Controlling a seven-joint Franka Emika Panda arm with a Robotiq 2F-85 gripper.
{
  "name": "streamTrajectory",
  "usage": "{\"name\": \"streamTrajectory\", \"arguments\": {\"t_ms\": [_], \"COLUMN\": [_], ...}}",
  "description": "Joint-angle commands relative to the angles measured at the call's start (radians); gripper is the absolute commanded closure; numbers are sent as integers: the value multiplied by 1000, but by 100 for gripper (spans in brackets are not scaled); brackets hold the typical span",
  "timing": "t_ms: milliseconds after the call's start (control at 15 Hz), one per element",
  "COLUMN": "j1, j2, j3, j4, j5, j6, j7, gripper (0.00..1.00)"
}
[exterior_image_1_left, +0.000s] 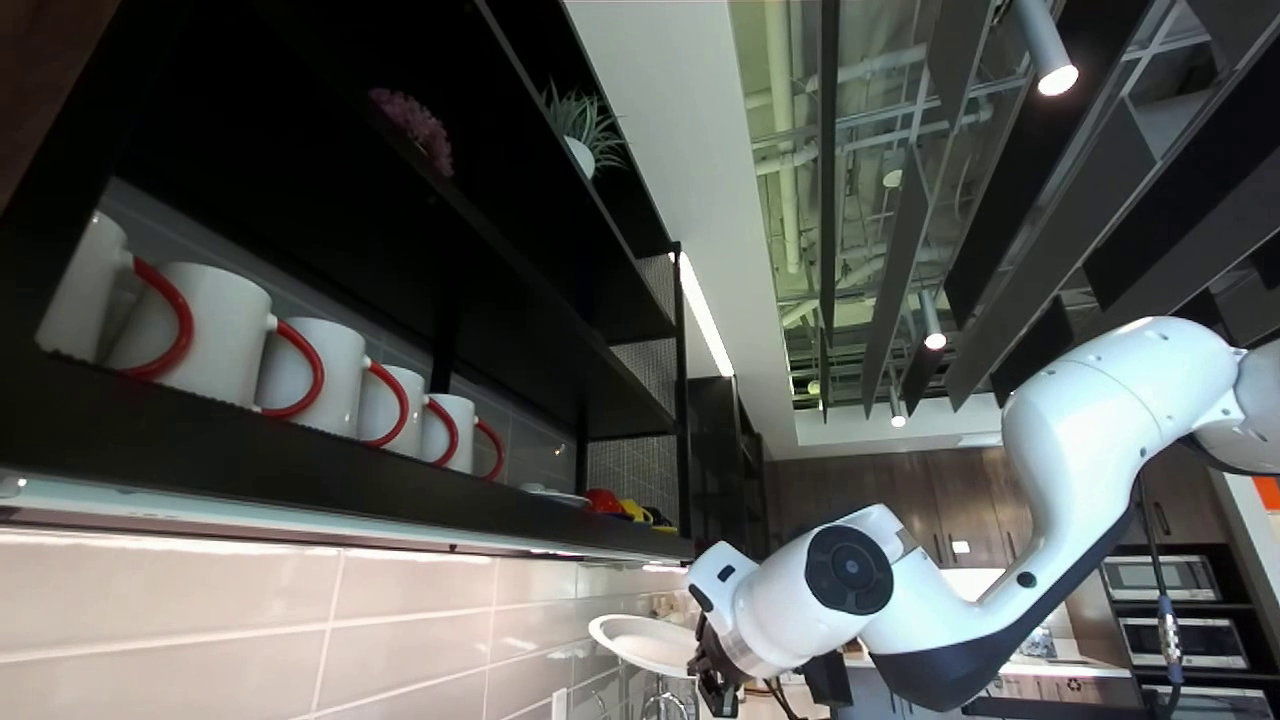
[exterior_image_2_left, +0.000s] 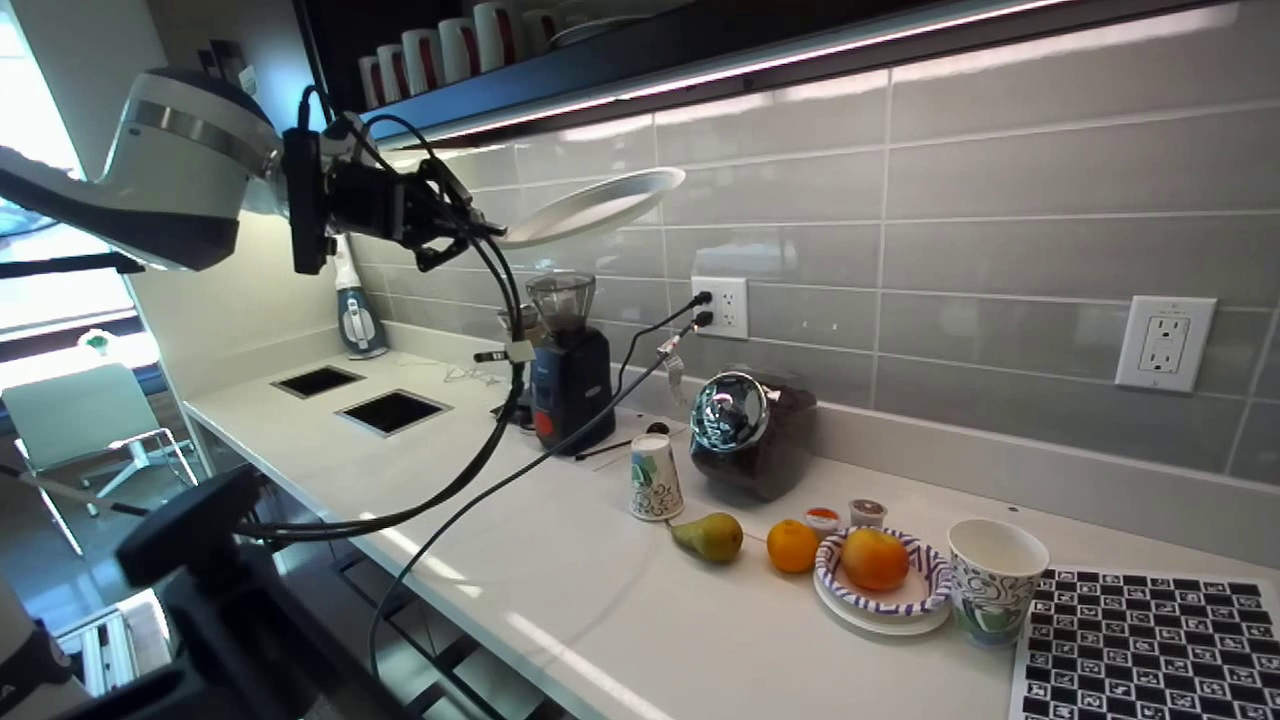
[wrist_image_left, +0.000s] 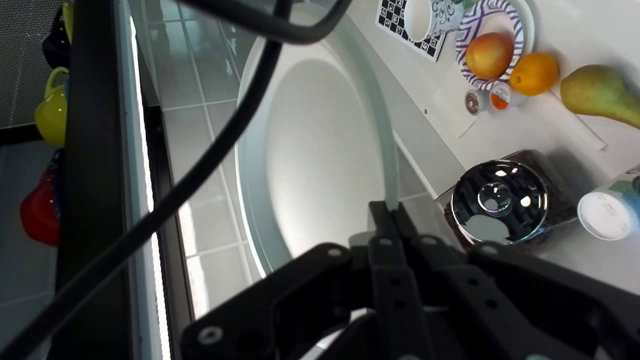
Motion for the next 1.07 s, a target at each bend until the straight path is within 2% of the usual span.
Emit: {"name": "streamTrajectory", "arguments": {"t_ms": [0,133,600,1000], "j1": [11,11,44,70], "j2": [3,11,-95,-191], "j3": [-9,-10,8,5], "j4": [1,1,-26,-37], "j5": [1,1,-146,-89], "j6": [-6,-6,21,-8], "j7": [-3,-2,12,-26], "gripper": [98,99,99,99]}}
